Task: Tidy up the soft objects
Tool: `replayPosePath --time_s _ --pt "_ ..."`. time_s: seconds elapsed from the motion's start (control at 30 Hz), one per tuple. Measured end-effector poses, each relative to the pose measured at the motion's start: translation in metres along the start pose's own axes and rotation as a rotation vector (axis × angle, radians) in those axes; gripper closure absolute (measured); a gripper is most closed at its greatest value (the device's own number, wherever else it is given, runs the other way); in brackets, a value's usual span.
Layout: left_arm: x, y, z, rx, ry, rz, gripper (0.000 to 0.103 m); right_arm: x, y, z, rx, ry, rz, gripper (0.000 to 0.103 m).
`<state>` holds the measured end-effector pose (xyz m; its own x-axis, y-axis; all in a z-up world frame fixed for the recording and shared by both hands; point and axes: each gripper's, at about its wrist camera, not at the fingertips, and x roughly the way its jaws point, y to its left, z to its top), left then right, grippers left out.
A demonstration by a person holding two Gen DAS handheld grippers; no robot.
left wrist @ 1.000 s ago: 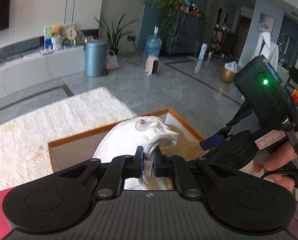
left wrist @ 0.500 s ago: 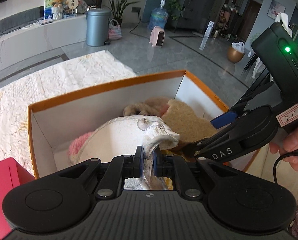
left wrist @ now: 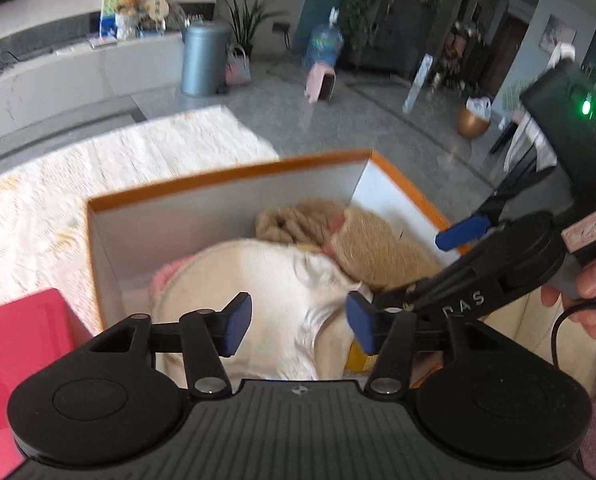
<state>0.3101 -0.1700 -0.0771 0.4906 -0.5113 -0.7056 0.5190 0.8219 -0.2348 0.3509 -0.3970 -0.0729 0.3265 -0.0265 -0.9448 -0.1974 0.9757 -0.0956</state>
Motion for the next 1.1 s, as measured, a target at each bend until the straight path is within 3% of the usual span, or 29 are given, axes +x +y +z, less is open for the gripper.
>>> replayPosePath --time_s 0.07,0.3,0.5,0.73,0.9,1.1 --pt "-0.014 0.002 0.002 -0.016 -0.022 -0.008 0.022 -0.009 0.002 -0.002 -0.009 -0.014 -0.003 0.014" --pt "-0.063 -0.001 0.007 -0.04 -0.115 0.012 0.018 -0.053 0.009 -0.009 0.002 -0.082 0.012 0.009" --pt "-0.11 -0.013 -0.007 0.012 -0.204 0.032 0.018 -0.097 0.019 -0.025 0.044 -0.186 0.066 0.007" --pt "-0.164 -0.023 -0.039 0.071 -0.356 0.131 0.018 -0.142 0.053 -0.058 0.068 -0.378 0.111 0.005" --pt "-0.193 -0.026 -0.063 0.098 -0.458 0.252 0.022 -0.168 0.09 -0.09 0.052 -0.546 0.147 0.003" --pt "-0.217 -0.02 -0.088 0.052 -0.544 0.347 0.025 -0.182 0.138 -0.131 0.034 -0.702 0.138 0.003"
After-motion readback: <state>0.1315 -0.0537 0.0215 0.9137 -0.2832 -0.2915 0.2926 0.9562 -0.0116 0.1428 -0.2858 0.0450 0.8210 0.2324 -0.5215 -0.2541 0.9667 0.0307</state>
